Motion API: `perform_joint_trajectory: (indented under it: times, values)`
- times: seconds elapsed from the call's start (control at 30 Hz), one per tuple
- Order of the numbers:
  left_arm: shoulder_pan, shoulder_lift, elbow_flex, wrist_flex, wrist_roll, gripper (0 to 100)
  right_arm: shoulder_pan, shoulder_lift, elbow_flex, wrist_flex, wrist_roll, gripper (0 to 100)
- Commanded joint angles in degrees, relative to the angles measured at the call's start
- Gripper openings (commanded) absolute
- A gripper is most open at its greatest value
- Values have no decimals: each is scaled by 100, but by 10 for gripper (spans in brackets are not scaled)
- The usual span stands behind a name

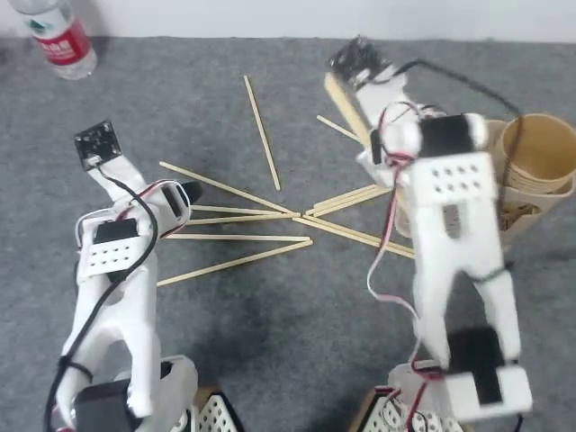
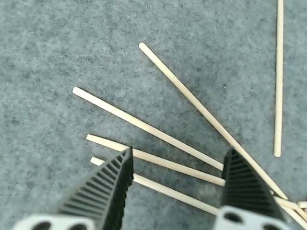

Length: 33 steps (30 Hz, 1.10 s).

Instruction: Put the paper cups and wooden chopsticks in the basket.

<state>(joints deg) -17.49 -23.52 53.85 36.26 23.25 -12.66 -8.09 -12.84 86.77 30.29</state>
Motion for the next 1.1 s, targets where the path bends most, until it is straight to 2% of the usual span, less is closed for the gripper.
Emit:
perform_joint_trajectory:
  times: [0.0,0.2,0.43,0.57,0.83,0.93,1.07]
  values:
    - [26,-97,-48,-132,26,283,-101,-875,-870,171,26,8]
    - [26,-97,13,-132,26,283,-180,-1719,-1521,-435,-35,8]
    - [18,-97,75,-290,26,283,743,-2220,-1011,-1481,-1248,8]
    - [18,-97,75,-290,26,283,1068,-2721,448,-2158,-1574,8]
    - [26,-97,66,-290,26,283,1244,-5411,5152,-5648,-1653,7]
    - [26,-97,66,-299,26,283,1253,-5569,5846,-6149,-1644,7]
    - [26,-97,66,-299,26,283,1253,-5420,5978,-6281,-1679,7]
